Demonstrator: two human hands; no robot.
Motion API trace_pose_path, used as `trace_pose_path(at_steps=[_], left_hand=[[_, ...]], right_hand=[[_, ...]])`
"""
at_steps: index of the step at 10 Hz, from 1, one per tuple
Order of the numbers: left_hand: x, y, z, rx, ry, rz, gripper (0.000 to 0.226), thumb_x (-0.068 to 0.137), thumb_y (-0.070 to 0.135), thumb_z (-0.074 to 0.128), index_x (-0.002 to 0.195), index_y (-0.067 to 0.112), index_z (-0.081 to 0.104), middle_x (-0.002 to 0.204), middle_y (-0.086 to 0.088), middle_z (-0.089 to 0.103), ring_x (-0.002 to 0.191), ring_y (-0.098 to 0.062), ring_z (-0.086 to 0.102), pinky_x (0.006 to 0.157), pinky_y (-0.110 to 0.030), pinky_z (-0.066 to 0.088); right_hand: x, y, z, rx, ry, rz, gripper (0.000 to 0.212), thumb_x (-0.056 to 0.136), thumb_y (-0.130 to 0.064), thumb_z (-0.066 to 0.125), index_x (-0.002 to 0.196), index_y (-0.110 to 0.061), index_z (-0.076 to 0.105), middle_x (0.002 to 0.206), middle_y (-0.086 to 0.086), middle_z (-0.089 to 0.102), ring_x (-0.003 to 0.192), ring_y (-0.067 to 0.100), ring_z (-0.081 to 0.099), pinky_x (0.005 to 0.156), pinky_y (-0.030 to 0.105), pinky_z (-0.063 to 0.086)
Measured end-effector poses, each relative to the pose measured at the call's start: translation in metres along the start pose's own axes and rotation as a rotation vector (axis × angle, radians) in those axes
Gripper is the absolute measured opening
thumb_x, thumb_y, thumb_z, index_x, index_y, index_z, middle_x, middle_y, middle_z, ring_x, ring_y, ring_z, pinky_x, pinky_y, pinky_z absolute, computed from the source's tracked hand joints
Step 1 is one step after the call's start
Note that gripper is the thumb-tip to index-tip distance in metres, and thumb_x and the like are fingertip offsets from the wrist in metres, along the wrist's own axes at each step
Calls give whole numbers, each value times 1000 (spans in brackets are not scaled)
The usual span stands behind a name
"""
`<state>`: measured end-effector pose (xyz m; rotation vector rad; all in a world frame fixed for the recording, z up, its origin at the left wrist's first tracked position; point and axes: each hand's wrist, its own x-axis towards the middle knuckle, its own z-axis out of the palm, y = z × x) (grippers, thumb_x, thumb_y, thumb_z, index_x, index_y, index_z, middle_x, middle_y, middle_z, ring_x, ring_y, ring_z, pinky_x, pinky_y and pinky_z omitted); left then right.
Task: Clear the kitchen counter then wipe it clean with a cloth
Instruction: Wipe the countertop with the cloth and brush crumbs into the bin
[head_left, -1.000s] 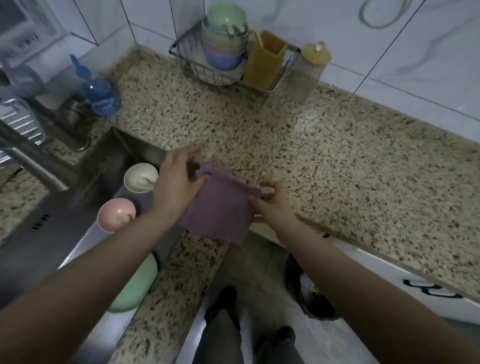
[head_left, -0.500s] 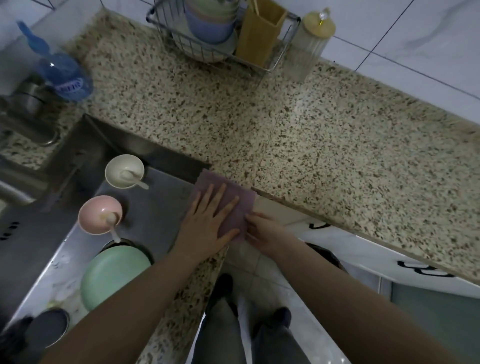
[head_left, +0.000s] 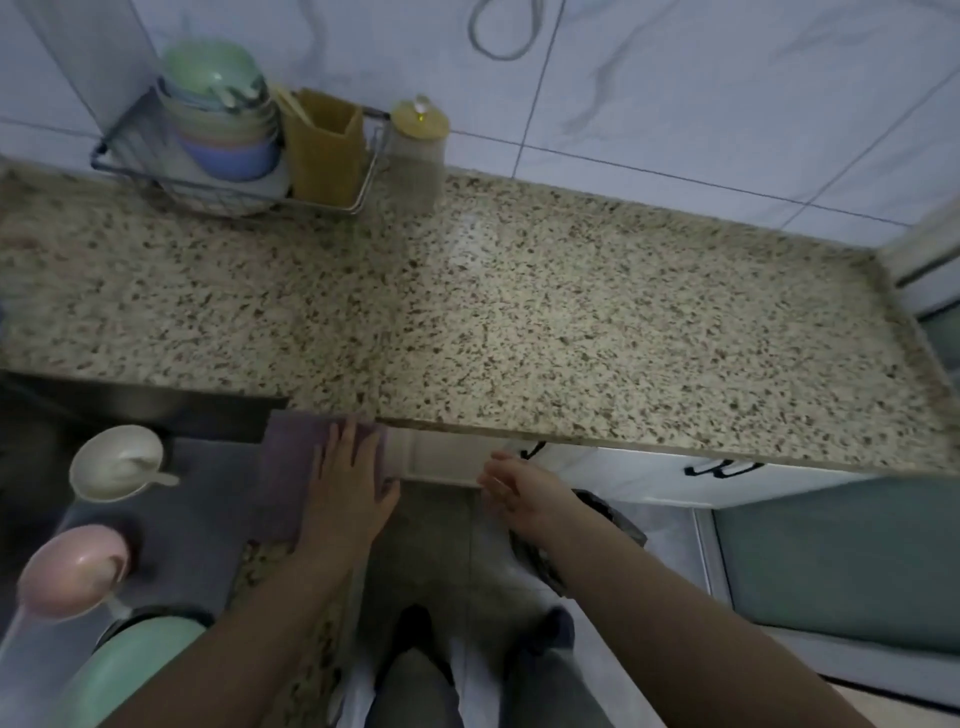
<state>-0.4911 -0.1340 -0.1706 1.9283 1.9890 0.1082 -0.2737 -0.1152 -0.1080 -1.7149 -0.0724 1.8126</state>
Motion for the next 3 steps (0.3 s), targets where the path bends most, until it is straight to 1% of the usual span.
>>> trace_pose_path(at_steps=[1, 2, 3], left_hand=[[10, 33, -12, -146, 16, -12, 70, 92, 34, 57, 152, 16, 27, 159, -8, 25, 147, -26, 20, 120, -42, 18], [26, 72, -19, -321, 39, -60, 49, 93, 23, 57, 140, 14, 44, 143, -10, 46, 129, -26, 44, 107, -39, 38], [48, 102, -24, -463, 35, -65, 26, 94, 20, 58, 120, 18, 59, 122, -2, 61, 106, -17, 58, 88, -30, 47]], right_hand=[[-5, -22, -29, 86, -14, -32, 10, 99, -6, 53, 95, -14, 57, 70, 5, 51, 56, 13, 46, 54, 23, 43], [-13, -48, -56, 129, -34, -96, 15, 98, -5, 55, 86, -14, 59, 73, 7, 54, 62, 18, 52, 95, 35, 52], [-11, -75, -86, 191, -19, -162, 12, 96, -5, 59, 88, -13, 63, 79, 7, 60, 71, 18, 57, 109, 40, 42]])
